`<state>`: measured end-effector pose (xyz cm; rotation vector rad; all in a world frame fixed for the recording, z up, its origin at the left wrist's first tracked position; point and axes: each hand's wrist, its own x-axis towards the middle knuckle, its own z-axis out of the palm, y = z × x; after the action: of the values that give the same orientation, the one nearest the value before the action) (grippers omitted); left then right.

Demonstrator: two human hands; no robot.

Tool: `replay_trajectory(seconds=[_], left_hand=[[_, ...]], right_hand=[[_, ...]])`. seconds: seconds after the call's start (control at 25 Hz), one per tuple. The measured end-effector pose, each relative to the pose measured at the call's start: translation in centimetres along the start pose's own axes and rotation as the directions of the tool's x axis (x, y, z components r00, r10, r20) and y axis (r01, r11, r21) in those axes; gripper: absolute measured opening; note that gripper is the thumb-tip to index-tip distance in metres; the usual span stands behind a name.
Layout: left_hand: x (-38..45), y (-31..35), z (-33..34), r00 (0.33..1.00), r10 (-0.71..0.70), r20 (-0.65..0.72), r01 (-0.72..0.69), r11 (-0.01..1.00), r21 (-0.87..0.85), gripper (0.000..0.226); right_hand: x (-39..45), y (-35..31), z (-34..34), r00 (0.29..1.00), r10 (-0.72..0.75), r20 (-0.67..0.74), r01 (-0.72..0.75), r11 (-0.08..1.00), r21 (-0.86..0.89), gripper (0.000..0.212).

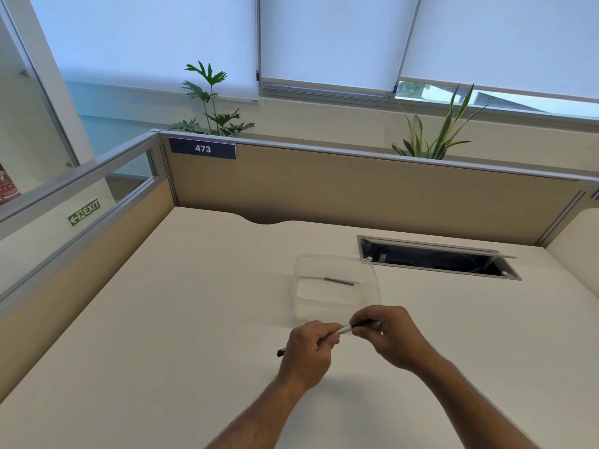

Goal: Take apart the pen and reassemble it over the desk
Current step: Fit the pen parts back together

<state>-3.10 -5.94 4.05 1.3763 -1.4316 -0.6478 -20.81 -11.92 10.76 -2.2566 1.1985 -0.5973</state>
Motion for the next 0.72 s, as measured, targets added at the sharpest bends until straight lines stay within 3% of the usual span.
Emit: replay_trajectory(seconds=[0.4, 0.72], left_hand=[[-0.12, 0.18, -0.07, 0.999, 0.032, 0.015, -0.033, 0.999, 0.008, 0.027], [-0.03, 0.21, -0.12, 0.998, 0.053, 0.025, -0.055, 0.997, 0.054, 0.021]], right_hand=[[0.05, 0.13, -0.13, 0.998, 0.012, 0.067, -0.013, 1.000, 0.024, 0.017], [-0.26, 0.39, -0.38, 0.986, 0.074, 0.150, -0.090, 0.990, 0.108, 0.053]])
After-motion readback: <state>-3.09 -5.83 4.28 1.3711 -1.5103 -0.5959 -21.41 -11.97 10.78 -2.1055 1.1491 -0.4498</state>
